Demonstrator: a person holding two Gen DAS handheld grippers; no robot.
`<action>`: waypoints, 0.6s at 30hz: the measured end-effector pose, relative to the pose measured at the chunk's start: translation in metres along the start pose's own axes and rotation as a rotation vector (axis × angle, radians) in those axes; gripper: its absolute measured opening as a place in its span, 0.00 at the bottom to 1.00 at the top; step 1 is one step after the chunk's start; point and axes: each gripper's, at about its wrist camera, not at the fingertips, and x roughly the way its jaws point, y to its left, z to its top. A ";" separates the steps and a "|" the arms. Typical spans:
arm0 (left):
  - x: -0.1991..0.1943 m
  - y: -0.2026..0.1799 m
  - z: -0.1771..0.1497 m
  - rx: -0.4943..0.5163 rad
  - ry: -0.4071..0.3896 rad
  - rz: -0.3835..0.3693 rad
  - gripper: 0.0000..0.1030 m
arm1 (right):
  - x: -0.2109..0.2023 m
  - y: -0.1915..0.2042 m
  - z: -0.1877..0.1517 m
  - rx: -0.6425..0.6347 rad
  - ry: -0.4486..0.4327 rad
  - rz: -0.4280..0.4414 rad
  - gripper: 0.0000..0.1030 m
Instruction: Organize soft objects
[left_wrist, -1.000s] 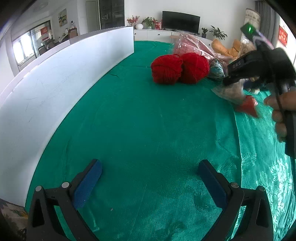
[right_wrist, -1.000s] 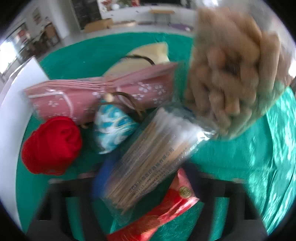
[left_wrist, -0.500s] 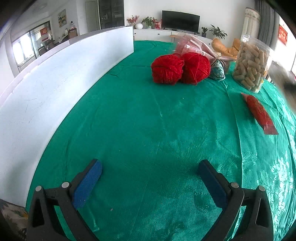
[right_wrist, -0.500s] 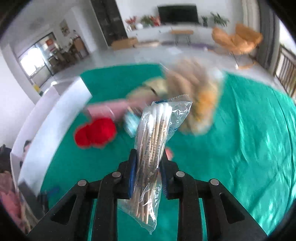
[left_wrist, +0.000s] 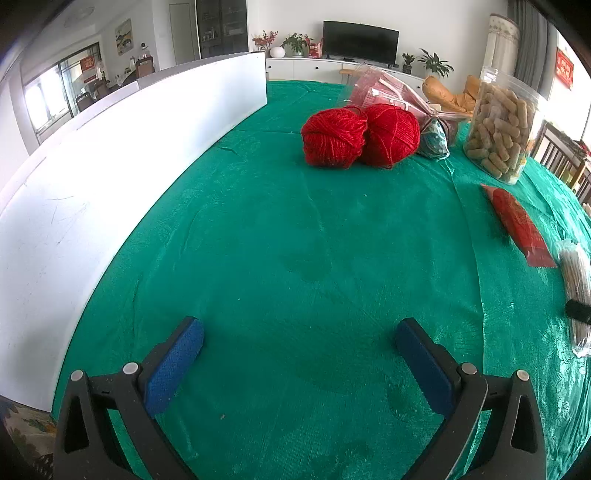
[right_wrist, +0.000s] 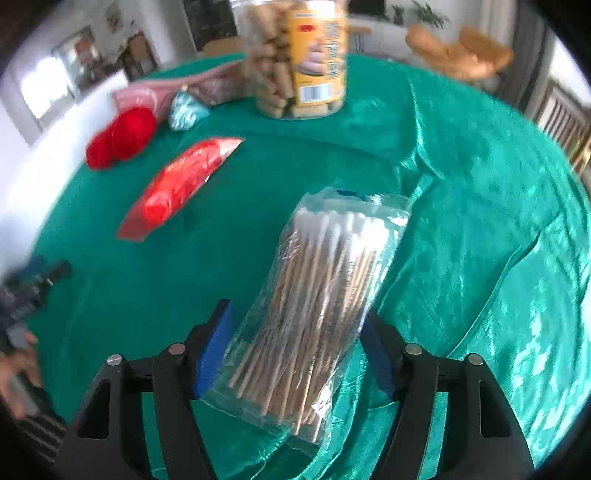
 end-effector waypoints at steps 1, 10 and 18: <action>0.000 0.000 0.000 0.000 0.000 0.000 1.00 | 0.000 0.007 -0.001 -0.024 -0.015 -0.032 0.73; 0.000 0.000 0.000 0.001 -0.002 0.002 1.00 | -0.006 -0.002 -0.019 0.054 -0.154 -0.048 0.82; 0.000 0.000 0.000 0.001 -0.002 0.002 1.00 | -0.013 -0.003 -0.025 0.059 -0.163 -0.052 0.82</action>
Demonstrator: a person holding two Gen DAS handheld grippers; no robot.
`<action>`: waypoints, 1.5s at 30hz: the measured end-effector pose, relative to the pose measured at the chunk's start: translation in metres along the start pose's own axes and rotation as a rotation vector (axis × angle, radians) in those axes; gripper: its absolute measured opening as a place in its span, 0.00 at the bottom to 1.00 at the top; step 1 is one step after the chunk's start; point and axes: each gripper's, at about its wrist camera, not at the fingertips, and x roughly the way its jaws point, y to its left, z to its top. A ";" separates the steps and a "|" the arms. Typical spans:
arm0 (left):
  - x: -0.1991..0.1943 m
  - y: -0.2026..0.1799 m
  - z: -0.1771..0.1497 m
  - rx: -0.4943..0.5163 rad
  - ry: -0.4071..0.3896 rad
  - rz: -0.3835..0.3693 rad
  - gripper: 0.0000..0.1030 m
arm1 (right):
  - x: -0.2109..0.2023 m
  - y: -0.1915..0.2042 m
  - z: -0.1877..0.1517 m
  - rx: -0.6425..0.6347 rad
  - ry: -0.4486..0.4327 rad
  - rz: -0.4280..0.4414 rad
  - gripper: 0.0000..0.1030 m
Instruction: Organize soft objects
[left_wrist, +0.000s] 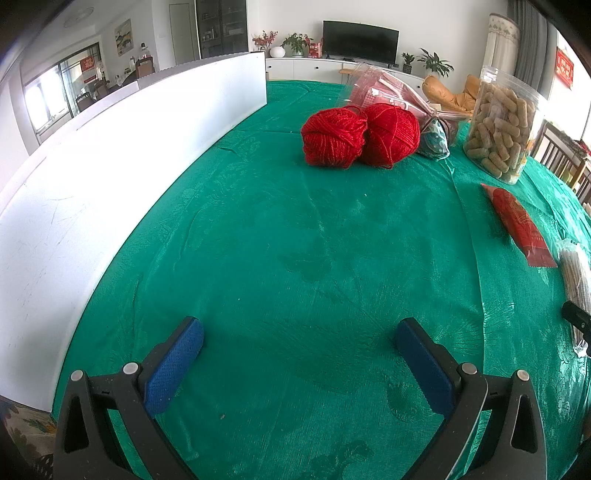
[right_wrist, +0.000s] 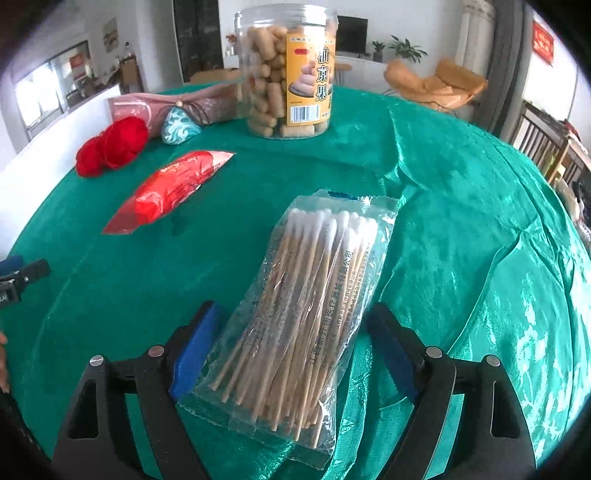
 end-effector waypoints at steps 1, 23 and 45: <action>0.000 0.000 0.000 0.000 0.000 0.000 1.00 | 0.000 0.000 0.000 0.000 -0.001 0.000 0.82; 0.000 0.000 0.000 0.001 -0.001 0.001 1.00 | -0.001 -0.001 -0.001 0.000 -0.001 0.001 0.82; -0.005 0.035 0.010 -0.175 -0.004 -0.248 1.00 | 0.000 -0.001 0.000 0.001 -0.003 0.001 0.82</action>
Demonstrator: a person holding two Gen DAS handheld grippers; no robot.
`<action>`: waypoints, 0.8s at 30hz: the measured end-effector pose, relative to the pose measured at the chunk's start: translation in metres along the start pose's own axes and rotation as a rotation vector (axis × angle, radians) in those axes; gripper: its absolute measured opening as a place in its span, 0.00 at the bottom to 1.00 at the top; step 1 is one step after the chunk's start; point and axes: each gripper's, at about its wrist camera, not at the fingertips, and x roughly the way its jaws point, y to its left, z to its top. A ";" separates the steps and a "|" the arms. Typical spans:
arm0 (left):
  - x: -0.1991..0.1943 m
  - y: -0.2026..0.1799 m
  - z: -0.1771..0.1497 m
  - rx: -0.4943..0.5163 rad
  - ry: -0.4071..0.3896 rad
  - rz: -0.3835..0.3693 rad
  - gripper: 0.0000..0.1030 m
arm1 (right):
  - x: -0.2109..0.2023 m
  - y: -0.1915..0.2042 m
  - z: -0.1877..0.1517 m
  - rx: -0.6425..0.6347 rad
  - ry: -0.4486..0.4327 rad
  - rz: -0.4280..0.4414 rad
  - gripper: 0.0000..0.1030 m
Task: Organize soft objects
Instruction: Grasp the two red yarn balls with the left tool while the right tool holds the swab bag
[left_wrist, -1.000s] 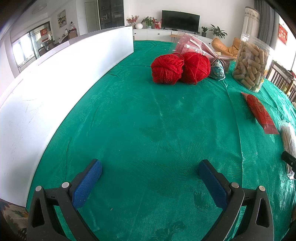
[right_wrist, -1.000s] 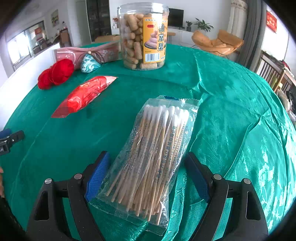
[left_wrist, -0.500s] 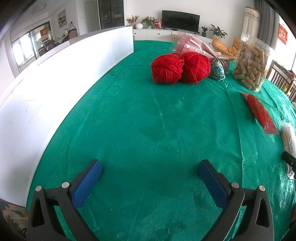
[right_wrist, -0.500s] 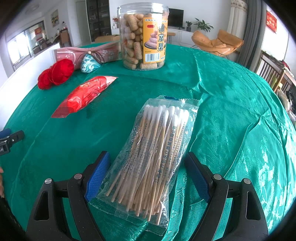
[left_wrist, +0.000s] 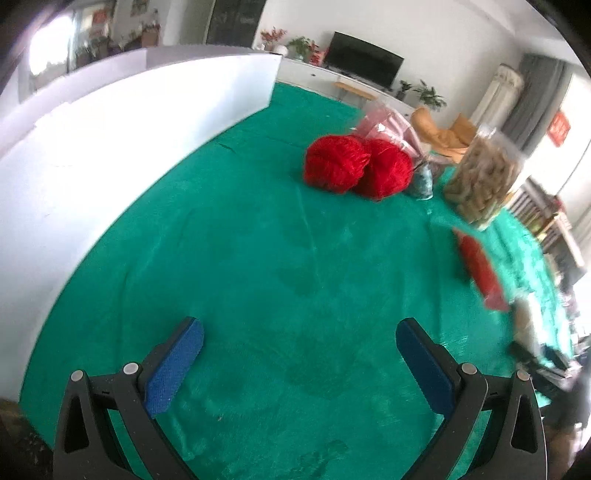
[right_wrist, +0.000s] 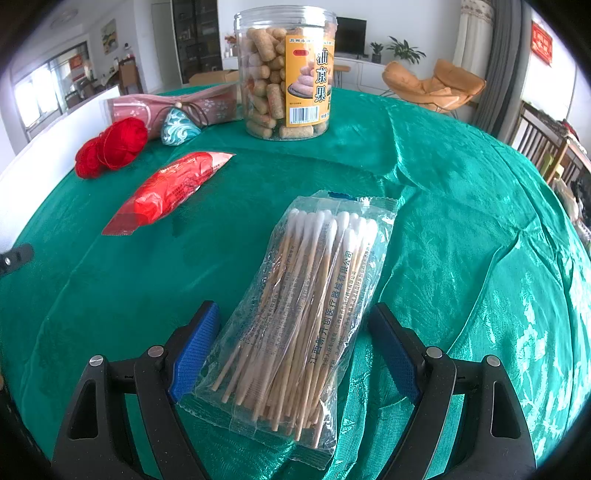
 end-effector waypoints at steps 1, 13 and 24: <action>0.001 0.001 0.006 0.000 0.009 -0.034 1.00 | 0.000 0.000 0.000 0.000 0.000 0.000 0.82; 0.089 -0.060 0.137 0.379 0.210 -0.107 1.00 | 0.001 0.000 0.000 0.000 -0.001 0.000 0.82; 0.093 -0.084 0.131 0.545 0.147 -0.122 0.51 | 0.001 0.000 0.001 0.000 -0.001 0.001 0.82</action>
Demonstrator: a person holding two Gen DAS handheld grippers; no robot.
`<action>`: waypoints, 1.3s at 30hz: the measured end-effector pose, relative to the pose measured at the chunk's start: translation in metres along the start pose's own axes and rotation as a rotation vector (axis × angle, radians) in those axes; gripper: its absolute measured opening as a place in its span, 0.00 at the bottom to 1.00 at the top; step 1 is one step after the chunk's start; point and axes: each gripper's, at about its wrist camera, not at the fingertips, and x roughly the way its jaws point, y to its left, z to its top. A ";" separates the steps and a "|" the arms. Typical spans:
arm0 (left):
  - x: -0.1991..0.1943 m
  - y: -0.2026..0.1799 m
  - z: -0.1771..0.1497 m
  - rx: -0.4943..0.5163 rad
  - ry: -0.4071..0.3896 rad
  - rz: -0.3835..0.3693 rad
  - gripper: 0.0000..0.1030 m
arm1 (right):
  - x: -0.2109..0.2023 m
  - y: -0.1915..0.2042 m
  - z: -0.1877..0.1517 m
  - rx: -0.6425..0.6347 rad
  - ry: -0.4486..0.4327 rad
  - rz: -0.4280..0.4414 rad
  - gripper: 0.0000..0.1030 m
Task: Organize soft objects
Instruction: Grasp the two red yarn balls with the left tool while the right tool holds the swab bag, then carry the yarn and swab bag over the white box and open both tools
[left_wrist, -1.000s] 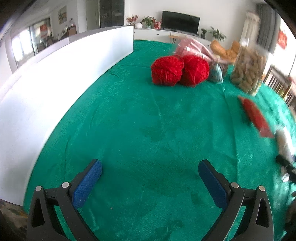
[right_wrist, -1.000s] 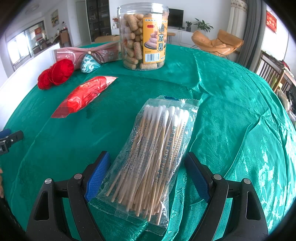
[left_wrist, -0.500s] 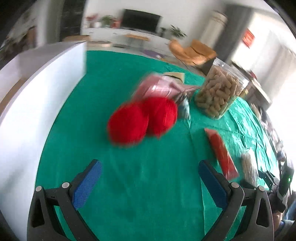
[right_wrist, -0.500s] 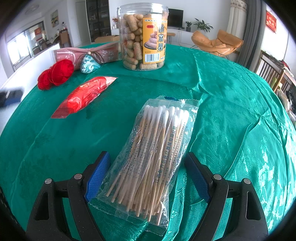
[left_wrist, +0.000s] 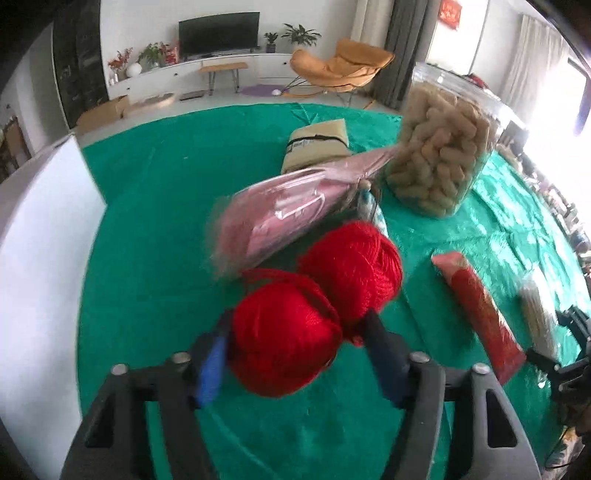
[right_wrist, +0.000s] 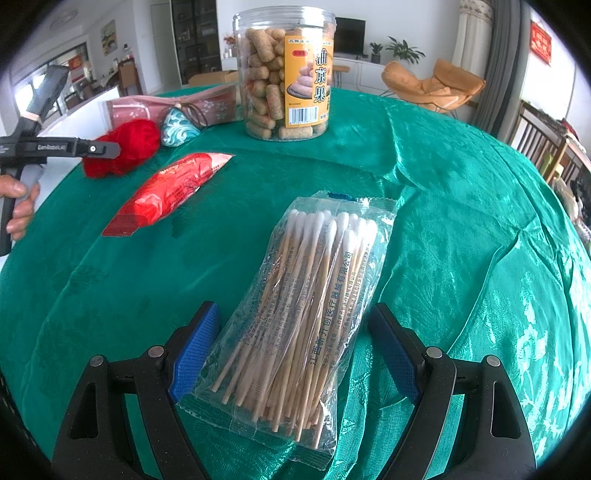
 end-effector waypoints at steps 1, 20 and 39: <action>-0.003 -0.003 -0.004 -0.003 0.005 0.005 0.39 | 0.000 0.000 0.000 0.000 0.000 0.000 0.82; -0.011 -0.069 -0.050 0.116 0.073 0.024 0.84 | -0.001 -0.004 0.009 -0.014 0.092 0.029 0.83; -0.211 0.031 -0.105 -0.354 -0.271 0.081 0.45 | -0.083 0.064 0.116 -0.067 0.008 0.373 0.30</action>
